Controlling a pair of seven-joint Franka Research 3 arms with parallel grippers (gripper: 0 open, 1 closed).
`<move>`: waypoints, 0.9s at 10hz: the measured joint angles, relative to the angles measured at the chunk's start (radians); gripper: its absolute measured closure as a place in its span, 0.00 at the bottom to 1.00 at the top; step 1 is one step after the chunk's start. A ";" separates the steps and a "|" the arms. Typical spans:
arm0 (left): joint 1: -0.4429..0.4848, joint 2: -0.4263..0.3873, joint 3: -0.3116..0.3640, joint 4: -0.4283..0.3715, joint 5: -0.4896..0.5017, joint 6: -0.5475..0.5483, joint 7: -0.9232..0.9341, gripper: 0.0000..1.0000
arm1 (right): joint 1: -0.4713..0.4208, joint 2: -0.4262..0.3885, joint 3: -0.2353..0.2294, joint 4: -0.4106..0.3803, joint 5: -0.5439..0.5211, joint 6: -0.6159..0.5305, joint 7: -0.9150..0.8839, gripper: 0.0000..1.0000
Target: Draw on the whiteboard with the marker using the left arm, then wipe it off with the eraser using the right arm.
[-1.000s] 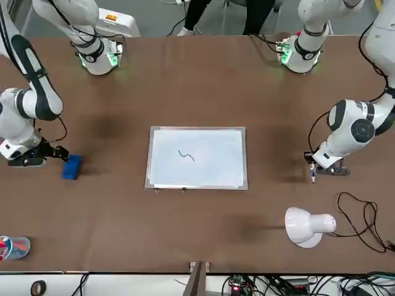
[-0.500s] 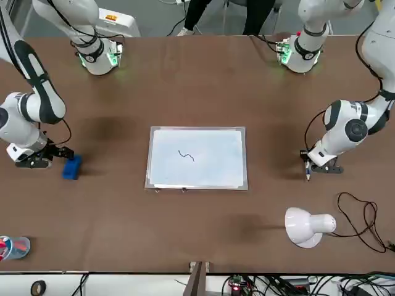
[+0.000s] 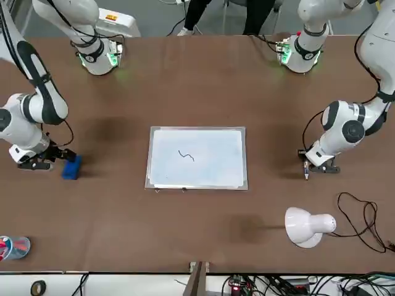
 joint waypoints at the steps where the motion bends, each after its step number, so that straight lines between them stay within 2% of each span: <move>1: 0.000 0.002 0.000 0.000 0.000 0.000 -0.002 0.64 | 0.004 0.011 0.000 0.000 0.000 0.012 0.004 0.00; 5: -0.002 0.004 -0.004 0.001 0.000 0.000 -0.009 0.58 | -0.002 0.035 -0.006 -0.001 -0.001 0.051 0.004 0.00; 9: -0.015 0.004 -0.013 0.009 0.000 0.000 -0.017 0.47 | -0.006 0.070 -0.007 -0.005 -0.001 0.111 0.003 0.00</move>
